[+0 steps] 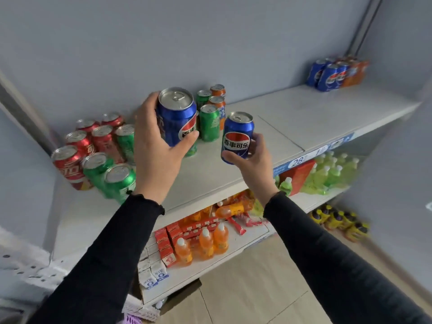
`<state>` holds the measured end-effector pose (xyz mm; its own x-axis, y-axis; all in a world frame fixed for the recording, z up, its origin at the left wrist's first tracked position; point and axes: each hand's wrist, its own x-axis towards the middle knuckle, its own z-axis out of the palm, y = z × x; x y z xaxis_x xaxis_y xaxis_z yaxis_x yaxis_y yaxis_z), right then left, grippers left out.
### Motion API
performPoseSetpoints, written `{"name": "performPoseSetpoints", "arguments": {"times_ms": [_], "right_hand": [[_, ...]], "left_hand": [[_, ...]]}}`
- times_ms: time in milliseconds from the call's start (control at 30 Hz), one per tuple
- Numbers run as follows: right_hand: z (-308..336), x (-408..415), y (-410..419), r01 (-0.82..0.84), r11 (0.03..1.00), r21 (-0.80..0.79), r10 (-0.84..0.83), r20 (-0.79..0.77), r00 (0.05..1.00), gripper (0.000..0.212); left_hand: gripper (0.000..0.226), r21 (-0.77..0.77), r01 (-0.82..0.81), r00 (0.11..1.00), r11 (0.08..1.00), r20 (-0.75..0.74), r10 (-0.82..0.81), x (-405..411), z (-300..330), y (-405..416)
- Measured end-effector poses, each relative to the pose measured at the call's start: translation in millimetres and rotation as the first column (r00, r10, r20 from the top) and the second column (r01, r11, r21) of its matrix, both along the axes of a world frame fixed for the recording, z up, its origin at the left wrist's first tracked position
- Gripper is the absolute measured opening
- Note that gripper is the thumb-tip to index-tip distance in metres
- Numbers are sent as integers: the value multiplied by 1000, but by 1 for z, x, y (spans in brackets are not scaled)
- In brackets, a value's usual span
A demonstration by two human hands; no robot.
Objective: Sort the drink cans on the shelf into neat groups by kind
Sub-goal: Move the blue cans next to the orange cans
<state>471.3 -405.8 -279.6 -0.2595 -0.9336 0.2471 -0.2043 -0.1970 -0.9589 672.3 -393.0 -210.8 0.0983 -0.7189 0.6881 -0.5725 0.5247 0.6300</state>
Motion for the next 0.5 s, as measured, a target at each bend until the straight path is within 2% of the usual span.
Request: {"name": "performPoseSetpoints", "arguments": {"times_ms": [200, 500], "right_hand": [[-7, -122, 5, 111, 994, 9, -111, 2, 994, 61], [-6, -314, -18, 163, 986, 45, -160, -68, 985, 54]], "left_hand": [[85, 127, 193, 981, 973, -23, -192, -127, -28, -31], [75, 228, 290, 956, 929, -115, -270, -318, -45, -76]]}}
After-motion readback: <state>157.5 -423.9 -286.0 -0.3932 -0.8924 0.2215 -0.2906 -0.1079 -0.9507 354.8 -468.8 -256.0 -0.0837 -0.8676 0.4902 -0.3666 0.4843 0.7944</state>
